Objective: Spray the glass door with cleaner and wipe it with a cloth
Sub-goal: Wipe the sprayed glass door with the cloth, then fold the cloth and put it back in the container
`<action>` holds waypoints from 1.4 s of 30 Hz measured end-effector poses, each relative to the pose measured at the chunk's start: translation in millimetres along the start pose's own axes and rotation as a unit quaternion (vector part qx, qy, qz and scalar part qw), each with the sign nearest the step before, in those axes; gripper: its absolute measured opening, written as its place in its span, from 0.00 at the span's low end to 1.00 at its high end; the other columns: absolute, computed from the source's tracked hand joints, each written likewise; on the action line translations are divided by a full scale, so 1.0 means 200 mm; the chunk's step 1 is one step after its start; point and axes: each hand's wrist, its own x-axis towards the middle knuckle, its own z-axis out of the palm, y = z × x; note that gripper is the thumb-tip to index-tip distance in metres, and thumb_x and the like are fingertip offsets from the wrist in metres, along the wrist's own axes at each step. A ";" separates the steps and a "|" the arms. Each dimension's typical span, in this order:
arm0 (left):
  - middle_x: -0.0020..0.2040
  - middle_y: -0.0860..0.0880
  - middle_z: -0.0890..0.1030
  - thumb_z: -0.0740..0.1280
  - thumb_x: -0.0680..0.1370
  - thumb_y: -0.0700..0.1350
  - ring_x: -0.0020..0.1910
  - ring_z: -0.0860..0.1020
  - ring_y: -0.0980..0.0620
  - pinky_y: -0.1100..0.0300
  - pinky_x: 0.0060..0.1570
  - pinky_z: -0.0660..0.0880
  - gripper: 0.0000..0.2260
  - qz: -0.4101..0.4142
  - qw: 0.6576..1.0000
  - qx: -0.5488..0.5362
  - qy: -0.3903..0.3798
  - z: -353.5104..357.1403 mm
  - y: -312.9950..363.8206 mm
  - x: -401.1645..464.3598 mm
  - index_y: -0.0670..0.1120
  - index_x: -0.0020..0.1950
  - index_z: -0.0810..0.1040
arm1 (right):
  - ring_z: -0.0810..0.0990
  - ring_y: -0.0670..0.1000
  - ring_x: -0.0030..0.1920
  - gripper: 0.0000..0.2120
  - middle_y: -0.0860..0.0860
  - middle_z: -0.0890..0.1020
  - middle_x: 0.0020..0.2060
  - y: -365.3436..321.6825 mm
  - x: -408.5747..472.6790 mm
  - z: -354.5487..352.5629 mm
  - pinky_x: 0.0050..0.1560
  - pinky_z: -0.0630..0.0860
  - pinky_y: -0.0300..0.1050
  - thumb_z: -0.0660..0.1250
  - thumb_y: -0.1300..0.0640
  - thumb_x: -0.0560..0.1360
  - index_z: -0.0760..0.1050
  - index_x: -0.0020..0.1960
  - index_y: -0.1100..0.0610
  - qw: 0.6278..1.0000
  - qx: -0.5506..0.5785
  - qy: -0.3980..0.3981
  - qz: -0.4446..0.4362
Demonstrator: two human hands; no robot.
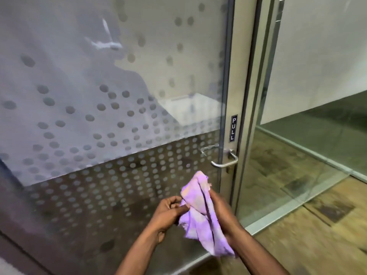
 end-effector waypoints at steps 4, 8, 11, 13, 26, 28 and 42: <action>0.35 0.46 0.85 0.73 0.71 0.31 0.31 0.80 0.55 0.63 0.33 0.77 0.05 -0.041 0.999 -0.023 0.024 0.16 -0.12 0.02 0.40 0.44 0.81 | 0.82 0.44 0.61 0.28 0.44 0.86 0.56 0.04 -0.16 -0.12 0.62 0.75 0.41 0.57 0.28 0.77 0.81 0.61 0.47 0.985 -0.123 -0.039 -0.113; 0.42 0.42 0.85 0.72 0.63 0.37 0.41 0.80 0.48 0.57 0.44 0.78 0.11 -0.047 0.998 -0.043 -0.017 0.29 -0.21 0.01 0.40 0.45 0.82 | 0.76 0.38 0.57 0.17 0.45 0.78 0.53 0.15 -0.27 -0.28 0.57 0.71 0.30 0.67 0.49 0.73 0.78 0.62 0.44 0.928 -0.307 0.016 -0.211; 0.50 0.40 0.86 0.74 0.65 0.33 0.45 0.84 0.49 0.60 0.46 0.81 0.20 -0.039 0.993 -0.052 -0.099 0.35 -0.24 0.00 0.34 0.56 0.81 | 0.74 0.38 0.56 0.26 0.49 0.77 0.51 0.13 -0.29 -0.42 0.57 0.72 0.37 0.63 0.61 0.71 0.77 0.66 0.42 0.897 -0.369 -0.022 -0.242; 0.56 0.35 0.84 0.75 0.64 0.33 0.47 0.85 0.49 0.61 0.44 0.82 0.27 -0.023 0.990 -0.042 -0.129 0.38 -0.27 -0.01 0.32 0.63 0.77 | 0.79 0.41 0.55 0.30 0.47 0.81 0.51 0.09 -0.31 -0.50 0.57 0.75 0.37 0.63 0.65 0.71 0.77 0.68 0.41 0.881 -0.383 -0.062 -0.272; 0.44 0.43 0.84 0.78 0.68 0.35 0.40 0.79 0.46 0.60 0.33 0.79 0.20 0.041 0.972 0.037 -0.229 0.66 -0.16 -0.05 0.35 0.58 0.80 | 0.87 0.46 0.50 0.30 0.44 0.88 0.47 -0.01 -0.50 -0.93 0.53 0.81 0.39 0.69 0.70 0.66 0.79 0.66 0.50 0.888 -0.253 0.124 -0.363; 0.43 0.42 0.83 0.79 0.67 0.36 0.41 0.77 0.43 0.55 0.34 0.78 0.17 0.049 0.973 0.035 -0.222 0.70 -0.18 -0.05 0.35 0.53 0.79 | 0.87 0.46 0.46 0.30 0.45 0.88 0.43 0.00 -0.51 -0.98 0.51 0.79 0.36 0.73 0.72 0.66 0.79 0.64 0.50 0.893 -0.228 0.163 -0.351; 0.54 0.36 0.84 0.61 0.72 0.23 0.44 0.84 0.45 0.55 0.41 0.84 0.19 -0.040 0.972 -0.113 -0.201 0.95 -0.36 -0.18 0.39 0.57 0.80 | 0.82 0.46 0.41 0.14 0.51 0.87 0.39 0.17 -0.64 -1.37 0.44 0.78 0.40 0.69 0.75 0.70 0.84 0.43 0.58 0.958 -0.127 0.176 -0.185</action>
